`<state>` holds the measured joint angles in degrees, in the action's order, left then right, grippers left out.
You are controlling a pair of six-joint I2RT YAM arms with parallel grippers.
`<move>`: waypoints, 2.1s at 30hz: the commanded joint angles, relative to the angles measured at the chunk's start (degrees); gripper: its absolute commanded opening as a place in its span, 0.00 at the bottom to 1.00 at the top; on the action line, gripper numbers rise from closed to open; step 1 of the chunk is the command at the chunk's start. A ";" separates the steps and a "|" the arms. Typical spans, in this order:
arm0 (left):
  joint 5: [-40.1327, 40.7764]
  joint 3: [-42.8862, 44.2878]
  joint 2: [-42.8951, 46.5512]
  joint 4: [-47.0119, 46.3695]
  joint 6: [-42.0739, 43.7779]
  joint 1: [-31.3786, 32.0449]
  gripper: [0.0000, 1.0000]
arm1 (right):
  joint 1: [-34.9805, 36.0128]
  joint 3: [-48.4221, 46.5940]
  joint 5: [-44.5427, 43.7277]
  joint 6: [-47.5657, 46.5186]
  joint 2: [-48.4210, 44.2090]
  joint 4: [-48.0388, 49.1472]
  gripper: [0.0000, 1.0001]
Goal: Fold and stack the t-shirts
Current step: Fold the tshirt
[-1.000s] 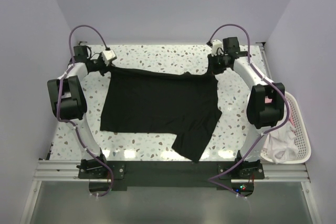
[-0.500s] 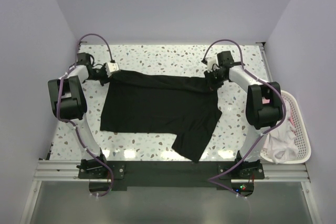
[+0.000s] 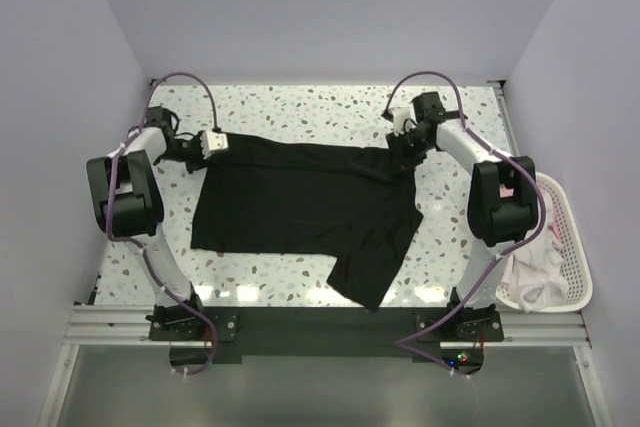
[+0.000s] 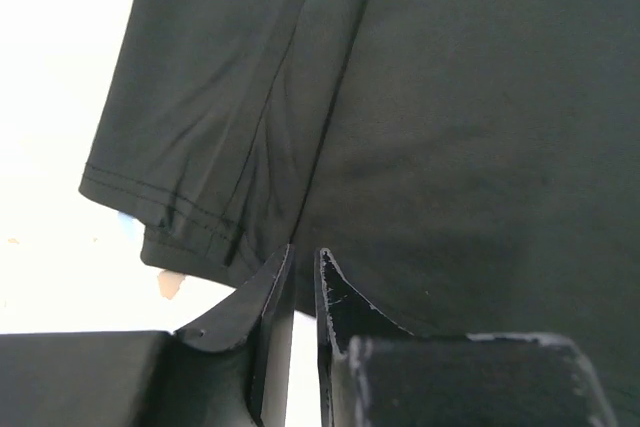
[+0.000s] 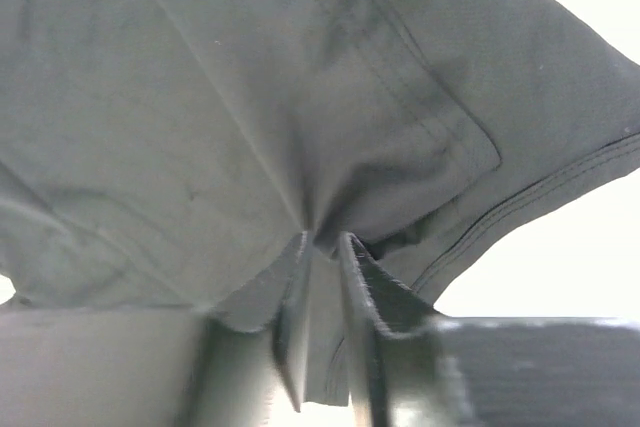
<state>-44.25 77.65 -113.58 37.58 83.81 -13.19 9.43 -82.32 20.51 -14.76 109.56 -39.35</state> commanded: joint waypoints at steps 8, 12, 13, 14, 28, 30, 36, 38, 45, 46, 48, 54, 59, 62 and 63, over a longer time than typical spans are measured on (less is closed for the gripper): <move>-6.37 2.24 8.63 0.05 -6.70 2.02 0.27 | -0.03 -13.29 4.54 0.43 3.20 -9.16 0.36; -6.99 1.98 10.04 -3.03 -14.27 4.84 0.28 | 0.06 -18.21 2.44 3.07 9.35 -10.21 0.37; -6.82 1.90 10.48 -3.74 -15.86 5.28 0.28 | 0.06 -20.40 1.82 3.16 12.06 -10.83 0.38; -6.90 1.72 10.74 -4.53 -19.09 5.89 0.28 | 0.06 -21.38 1.20 3.08 13.13 -11.79 0.38; -7.17 -0.39 12.07 -9.02 -28.26 6.25 0.30 | 0.15 -22.53 -7.15 1.23 17.62 -12.24 0.44; -6.99 -0.65 12.15 -9.28 -28.26 6.25 0.31 | 0.06 -22.27 -7.24 1.05 17.01 -12.24 0.47; -7.08 -0.66 12.07 -9.55 -28.70 6.25 0.31 | 0.15 -22.53 -6.98 0.09 15.51 -11.71 0.48; -7.08 -0.74 12.07 -9.72 -28.70 6.33 0.31 | -0.03 -23.05 -7.33 -0.35 15.34 -11.71 0.47; -6.99 -0.92 11.89 -9.90 -29.23 6.42 0.29 | -0.38 -24.11 -7.41 -0.79 14.89 -12.06 0.45; -6.99 -1.27 11.98 -10.16 -29.14 6.25 0.29 | -0.55 -24.46 -7.59 -0.88 15.07 -12.32 0.44; -6.82 -1.71 12.07 -10.51 -29.23 6.34 0.29 | -0.99 -24.99 -7.59 -0.97 14.90 -12.24 0.44; -6.64 -2.32 12.07 -11.21 -29.93 6.34 0.29 | -2.22 -26.92 -8.03 -1.41 15.86 -13.81 0.44; -6.64 -2.41 12.24 -11.66 -30.46 6.34 0.29 | -2.40 -27.10 -8.56 -2.20 17.35 -14.79 0.43; -6.64 -2.50 12.42 -11.57 -30.55 6.42 0.28 | -2.31 -26.84 -8.30 -2.37 17.97 -14.96 0.42; -6.64 -2.67 12.42 -11.48 -30.55 6.34 0.28 | -2.31 -26.75 -8.21 -2.46 18.49 -15.14 0.42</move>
<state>-49.50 75.37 -104.05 27.81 54.13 -6.70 7.01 -107.46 12.69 -16.16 128.01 -53.08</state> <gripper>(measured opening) 0.282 0.425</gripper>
